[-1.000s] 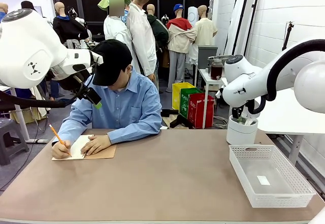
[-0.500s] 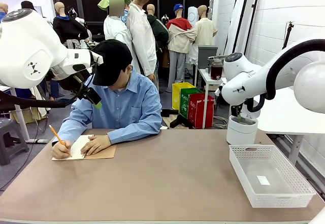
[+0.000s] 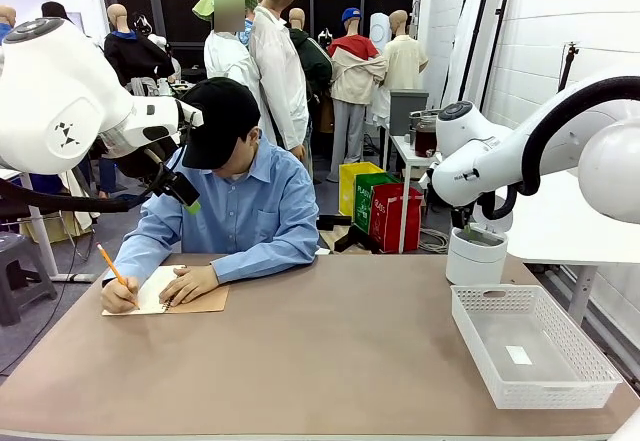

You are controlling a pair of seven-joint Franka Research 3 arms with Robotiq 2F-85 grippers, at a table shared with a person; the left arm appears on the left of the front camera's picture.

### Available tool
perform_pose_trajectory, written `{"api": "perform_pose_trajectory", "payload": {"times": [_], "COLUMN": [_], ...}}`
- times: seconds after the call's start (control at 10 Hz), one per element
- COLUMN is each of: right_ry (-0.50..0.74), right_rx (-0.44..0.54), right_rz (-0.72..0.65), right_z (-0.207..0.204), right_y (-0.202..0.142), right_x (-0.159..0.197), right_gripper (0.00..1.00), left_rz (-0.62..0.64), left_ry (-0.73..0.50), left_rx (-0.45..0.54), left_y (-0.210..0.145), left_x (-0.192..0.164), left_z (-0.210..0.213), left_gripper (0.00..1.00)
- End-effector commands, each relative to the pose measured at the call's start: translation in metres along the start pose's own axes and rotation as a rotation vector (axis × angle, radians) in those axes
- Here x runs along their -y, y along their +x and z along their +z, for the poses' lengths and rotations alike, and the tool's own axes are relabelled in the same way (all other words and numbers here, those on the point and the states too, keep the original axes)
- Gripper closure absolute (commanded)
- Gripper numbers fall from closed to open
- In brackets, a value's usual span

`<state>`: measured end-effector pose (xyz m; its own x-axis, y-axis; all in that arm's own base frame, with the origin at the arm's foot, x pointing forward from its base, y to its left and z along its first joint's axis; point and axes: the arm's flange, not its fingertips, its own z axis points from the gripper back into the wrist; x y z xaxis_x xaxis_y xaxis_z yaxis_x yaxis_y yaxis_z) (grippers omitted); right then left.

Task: Sort the paper based on its condition.
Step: If a person hands you a paper, place it in the Organizing basket , and if it's crumpled, put it in the Trash can.

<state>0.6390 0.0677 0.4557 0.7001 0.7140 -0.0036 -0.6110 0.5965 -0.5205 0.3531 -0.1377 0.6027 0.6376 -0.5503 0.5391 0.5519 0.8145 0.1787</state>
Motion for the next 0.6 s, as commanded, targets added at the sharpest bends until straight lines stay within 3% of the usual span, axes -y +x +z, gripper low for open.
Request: {"api": "perform_pose_trajectory", "payload": {"times": [0.0,0.5], "right_ry": [-0.005,-0.005], "right_rx": [0.008,0.008], "right_rz": [-0.004,-0.004], "right_z": [-0.0019,-0.0019], "right_y": [-0.0011,-0.0011], "right_x": [0.0023,0.0023], "right_gripper": [0.0,0.0], "left_rz": [-0.006,-0.006], "left_ry": [-0.003,-0.003], "left_rx": [0.003,0.003], "left_y": [0.0,0.0], "left_x": [-0.0005,-0.0005], "left_z": [0.0009,0.0009], "left_gripper": [0.0,0.0]}}
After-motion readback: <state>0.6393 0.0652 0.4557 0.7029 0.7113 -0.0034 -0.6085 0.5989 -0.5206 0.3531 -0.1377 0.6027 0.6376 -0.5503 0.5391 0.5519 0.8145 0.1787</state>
